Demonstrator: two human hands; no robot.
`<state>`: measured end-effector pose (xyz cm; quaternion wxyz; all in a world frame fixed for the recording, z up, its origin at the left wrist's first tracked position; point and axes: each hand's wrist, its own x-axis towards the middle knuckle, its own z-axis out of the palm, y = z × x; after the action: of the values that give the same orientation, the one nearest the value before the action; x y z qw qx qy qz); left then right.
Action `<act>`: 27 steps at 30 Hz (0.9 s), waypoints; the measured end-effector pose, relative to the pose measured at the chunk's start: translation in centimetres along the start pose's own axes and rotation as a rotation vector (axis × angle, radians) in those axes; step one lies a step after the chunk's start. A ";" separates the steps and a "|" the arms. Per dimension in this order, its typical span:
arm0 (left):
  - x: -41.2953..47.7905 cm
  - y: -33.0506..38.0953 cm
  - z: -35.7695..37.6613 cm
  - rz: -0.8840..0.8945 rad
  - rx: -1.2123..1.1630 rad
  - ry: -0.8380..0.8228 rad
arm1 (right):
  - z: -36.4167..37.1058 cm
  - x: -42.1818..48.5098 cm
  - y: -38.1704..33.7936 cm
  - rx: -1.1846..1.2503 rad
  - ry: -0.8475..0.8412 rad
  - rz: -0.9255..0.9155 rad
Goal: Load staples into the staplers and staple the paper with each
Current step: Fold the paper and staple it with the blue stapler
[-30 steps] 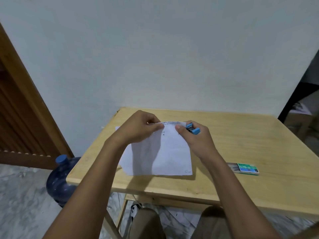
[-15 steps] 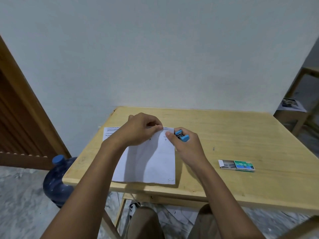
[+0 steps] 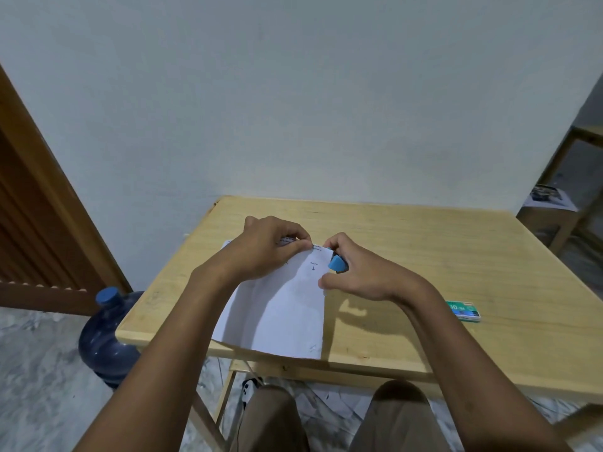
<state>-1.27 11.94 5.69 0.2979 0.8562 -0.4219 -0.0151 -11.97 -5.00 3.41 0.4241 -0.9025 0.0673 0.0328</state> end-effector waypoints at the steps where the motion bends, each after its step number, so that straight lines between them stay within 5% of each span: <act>1: 0.0 0.0 0.0 -0.004 0.003 -0.010 | 0.0 0.0 0.0 0.011 -0.015 0.003; 12: -0.2 -0.3 0.3 -0.030 0.039 0.010 | 0.3 0.1 0.1 0.061 -0.066 0.013; 27: -0.4 -0.5 0.0 0.012 0.021 0.004 | 0.3 -0.5 0.7 0.194 0.048 -0.192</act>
<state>-1.16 12.43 5.31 0.2899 0.8566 -0.4268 -0.0074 -12.57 -5.20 2.73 0.5090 -0.8600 -0.0062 -0.0364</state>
